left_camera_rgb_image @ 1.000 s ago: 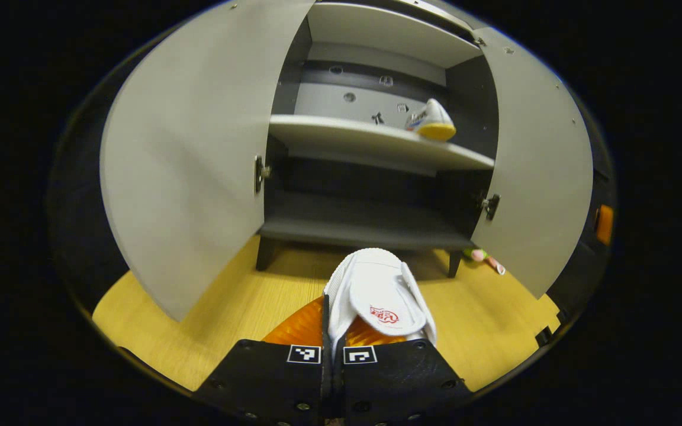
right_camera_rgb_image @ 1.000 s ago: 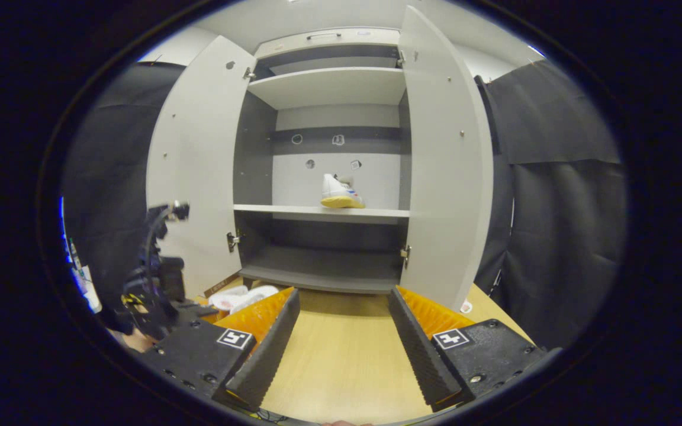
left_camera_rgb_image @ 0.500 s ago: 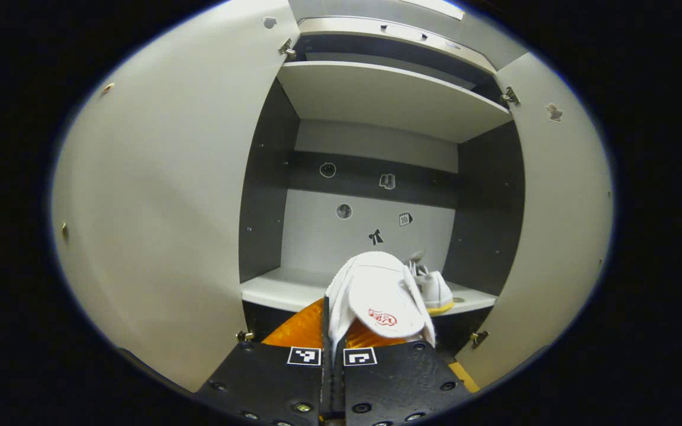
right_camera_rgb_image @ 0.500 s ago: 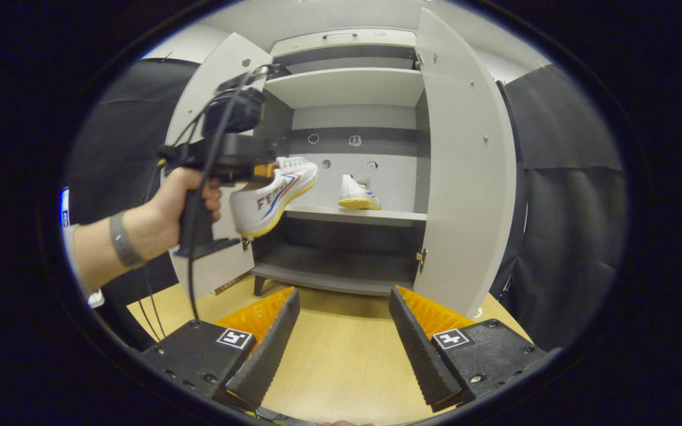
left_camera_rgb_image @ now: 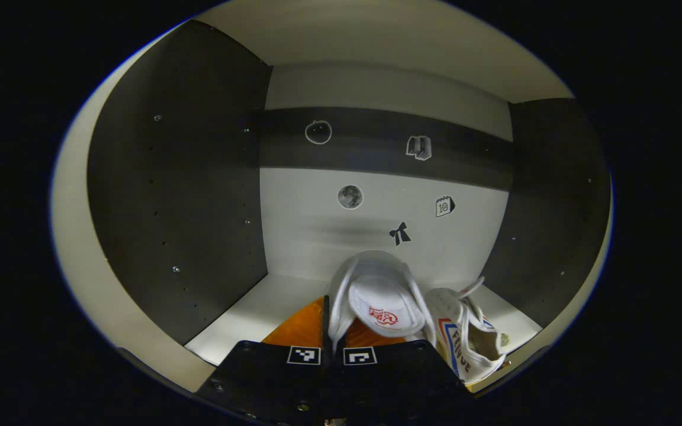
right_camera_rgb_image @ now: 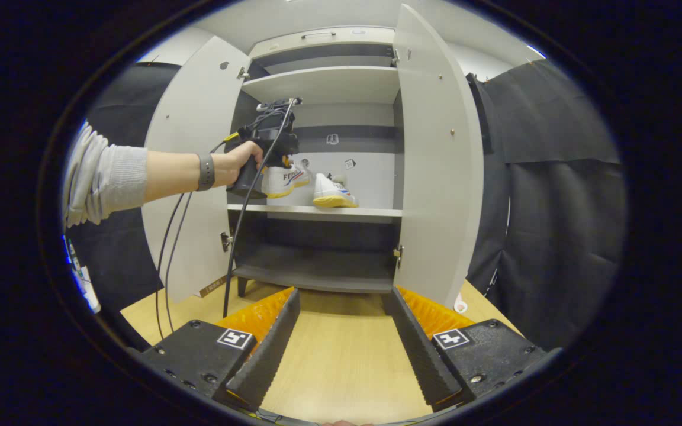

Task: Grab one shoe with the right hand and put it into the shoe cabinet, grab the other shoe with the left hand and put it into the shoe cabinet; then close the right door with the right hand and the left door with the left hand.

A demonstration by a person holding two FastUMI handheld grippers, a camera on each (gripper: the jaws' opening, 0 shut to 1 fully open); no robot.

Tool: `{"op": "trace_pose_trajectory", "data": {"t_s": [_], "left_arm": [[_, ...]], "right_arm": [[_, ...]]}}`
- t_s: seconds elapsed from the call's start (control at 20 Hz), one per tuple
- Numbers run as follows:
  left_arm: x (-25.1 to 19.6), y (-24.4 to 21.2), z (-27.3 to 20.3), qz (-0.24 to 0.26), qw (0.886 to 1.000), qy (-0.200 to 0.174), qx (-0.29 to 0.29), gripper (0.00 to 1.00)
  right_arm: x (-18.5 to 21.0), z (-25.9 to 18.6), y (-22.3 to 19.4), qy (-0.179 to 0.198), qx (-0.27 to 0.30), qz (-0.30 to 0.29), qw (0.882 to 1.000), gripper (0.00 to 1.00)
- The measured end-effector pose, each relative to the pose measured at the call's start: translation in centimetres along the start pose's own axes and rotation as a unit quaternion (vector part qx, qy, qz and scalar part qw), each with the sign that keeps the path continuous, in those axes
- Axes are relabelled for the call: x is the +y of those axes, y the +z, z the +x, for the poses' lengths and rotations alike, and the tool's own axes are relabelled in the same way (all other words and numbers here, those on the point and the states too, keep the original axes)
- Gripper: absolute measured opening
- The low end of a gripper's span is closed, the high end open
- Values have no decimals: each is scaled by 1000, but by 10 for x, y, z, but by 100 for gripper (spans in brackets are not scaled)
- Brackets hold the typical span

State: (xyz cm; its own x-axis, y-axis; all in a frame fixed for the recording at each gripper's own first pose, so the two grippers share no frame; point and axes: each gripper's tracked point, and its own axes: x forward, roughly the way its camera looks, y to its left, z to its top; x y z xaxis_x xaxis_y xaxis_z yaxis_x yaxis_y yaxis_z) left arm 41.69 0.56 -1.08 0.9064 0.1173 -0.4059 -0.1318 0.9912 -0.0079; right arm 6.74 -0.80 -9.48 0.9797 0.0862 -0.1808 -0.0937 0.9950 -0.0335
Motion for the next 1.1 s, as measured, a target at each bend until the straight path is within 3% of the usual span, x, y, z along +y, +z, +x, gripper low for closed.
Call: {"op": "trace_pose_trajectory", "data": {"t_s": [0.3, 0.35, 0.4, 0.45, 0.55, 0.6, 0.65, 0.7, 0.75, 0.8, 0.85, 0.9, 0.95, 1.1], "left_arm": [[6, -37, 34, -9, 995, 5, 102, 0], [4, -40, 37, -15, 993, -1, 115, 11], [3, -40, 36, -16, 992, -6, 122, 0], [1, -42, 38, -16, 992, -12, 128, 2], [7, -44, 36, 2, 991, 1, 131, 26], [8, -43, 35, 12, 992, -1, 127, 48], [8, -42, 31, 18, 992, -2, 126, 43], [7, -39, 25, 20, 992, -8, 122, 58], [6, -37, 20, 19, 993, -14, 117, 49], [6, -35, 14, 14, 993, -21, 114, 58], [6, -33, 7, 6, 994, -27, 109, 49], [6, -31, -1, -2, 994, -34, 103, 58], [5, -27, -10, -12, 995, -42, 92, 49], [14, -8, -45, -12, 998, -43, 39, 48]], "right_arm": [[-18, 1, 0, -29, 0, 9, 1000, 96], [-19, 4, -2, -31, 2, 15, 999, 96], [-16, 4, -5, -29, 6, 19, 999, 96], [-14, 5, -7, -28, 8, 19, 999, 96], [-10, 6, -5, -26, 5, 18, 999, 96], [-8, 6, -5, -23, 5, 16, 1000, 96], [-6, 6, -5, -20, 4, 15, 1000, 96], [-4, 6, -4, -18, 3, 15, 1000, 96], [-2, 7, -4, -15, 4, 16, 1000, 96], [0, 8, -5, -12, 4, 16, 1000, 96], [3, 7, -5, -10, 5, 15, 1000, 96], [5, 7, -5, -6, 5, 14, 1000, 96], [7, 6, -6, -4, 5, 13, 1000, 96], [12, 5, -7, 5, 8, 11, 1000, 96]]}}
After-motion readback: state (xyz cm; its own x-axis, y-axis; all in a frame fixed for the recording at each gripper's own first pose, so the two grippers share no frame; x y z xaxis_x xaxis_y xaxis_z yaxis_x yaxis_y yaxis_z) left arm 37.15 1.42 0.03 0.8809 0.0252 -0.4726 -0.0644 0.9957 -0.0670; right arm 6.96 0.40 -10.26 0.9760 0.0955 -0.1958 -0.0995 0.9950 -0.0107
